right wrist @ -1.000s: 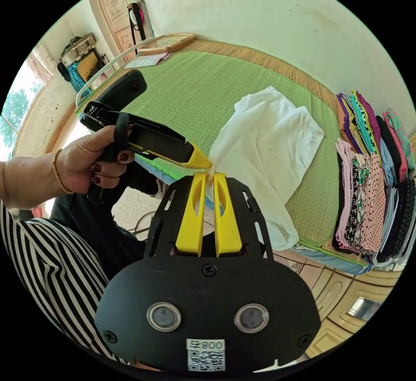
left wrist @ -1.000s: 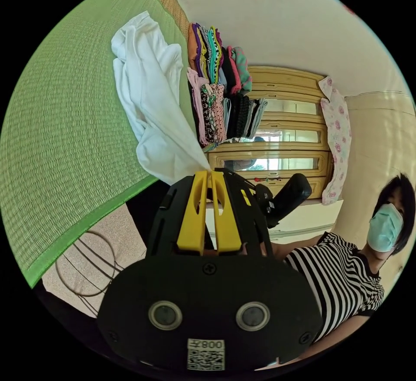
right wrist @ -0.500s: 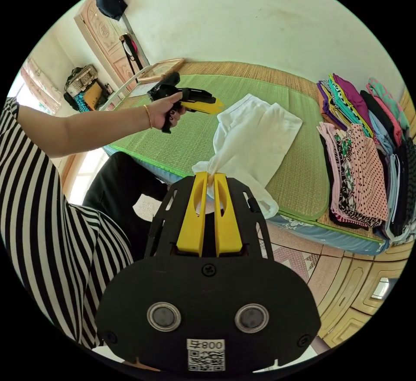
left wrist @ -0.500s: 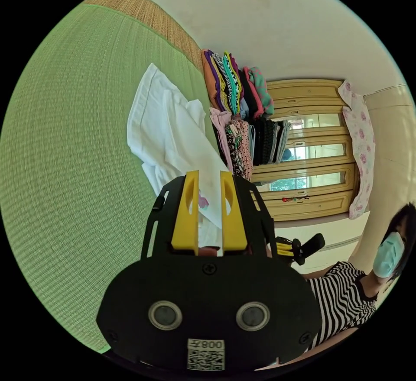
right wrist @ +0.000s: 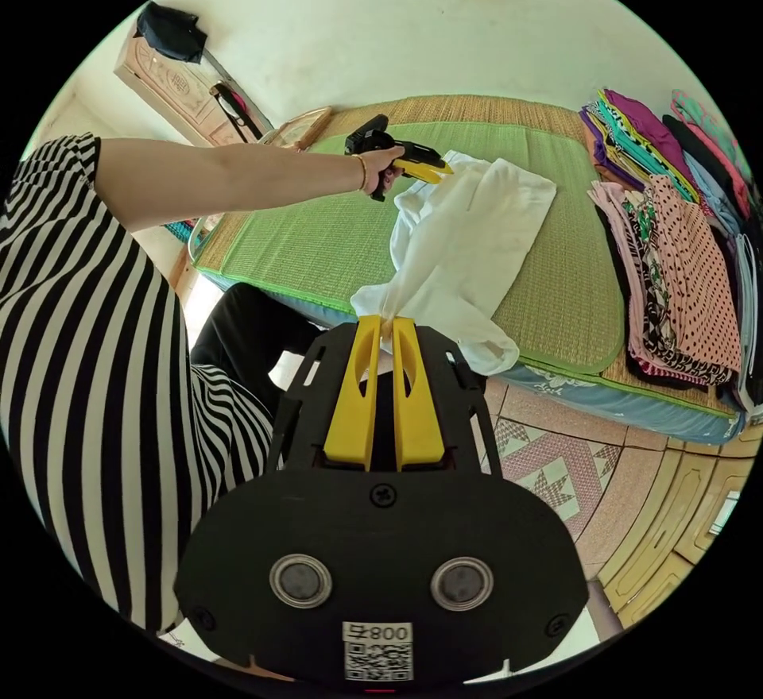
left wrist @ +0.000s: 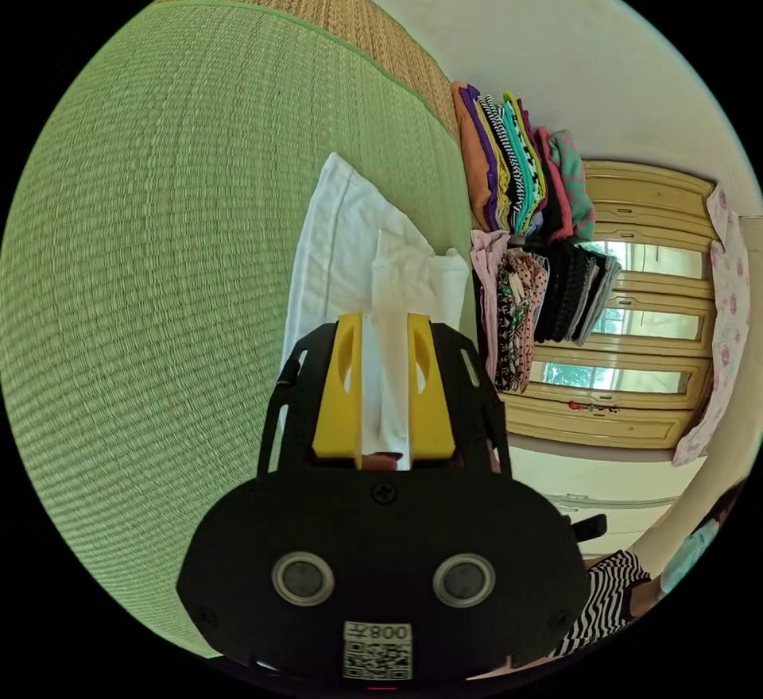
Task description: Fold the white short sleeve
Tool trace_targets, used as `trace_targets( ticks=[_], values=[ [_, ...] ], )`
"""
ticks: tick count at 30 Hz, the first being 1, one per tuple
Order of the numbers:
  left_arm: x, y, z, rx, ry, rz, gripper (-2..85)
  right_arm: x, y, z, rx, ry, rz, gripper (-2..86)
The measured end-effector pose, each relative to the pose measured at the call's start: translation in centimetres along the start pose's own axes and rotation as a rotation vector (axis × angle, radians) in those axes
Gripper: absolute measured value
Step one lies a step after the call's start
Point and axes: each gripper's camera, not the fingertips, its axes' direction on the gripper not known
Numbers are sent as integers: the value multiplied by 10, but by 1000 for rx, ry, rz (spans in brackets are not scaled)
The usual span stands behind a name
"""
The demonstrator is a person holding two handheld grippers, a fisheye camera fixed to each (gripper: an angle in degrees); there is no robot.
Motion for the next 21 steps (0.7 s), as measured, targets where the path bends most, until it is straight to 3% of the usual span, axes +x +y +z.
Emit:
trace_targets(
  ticks=[5,10,16,21],
  values=[
    [13,22,-11,-3,58,-1,20,16,31,-10,-12,-34,40,21],
    [31,71,-58,106,226,29,11,24,64,-31,15,-43,66,21],
    [61,170,-156,265,420,115,8,22,108,-83,125,31,64,21],
    [97,289,-251,417,539,246,8,9,149,-155,326,120,38,21]
  ],
)
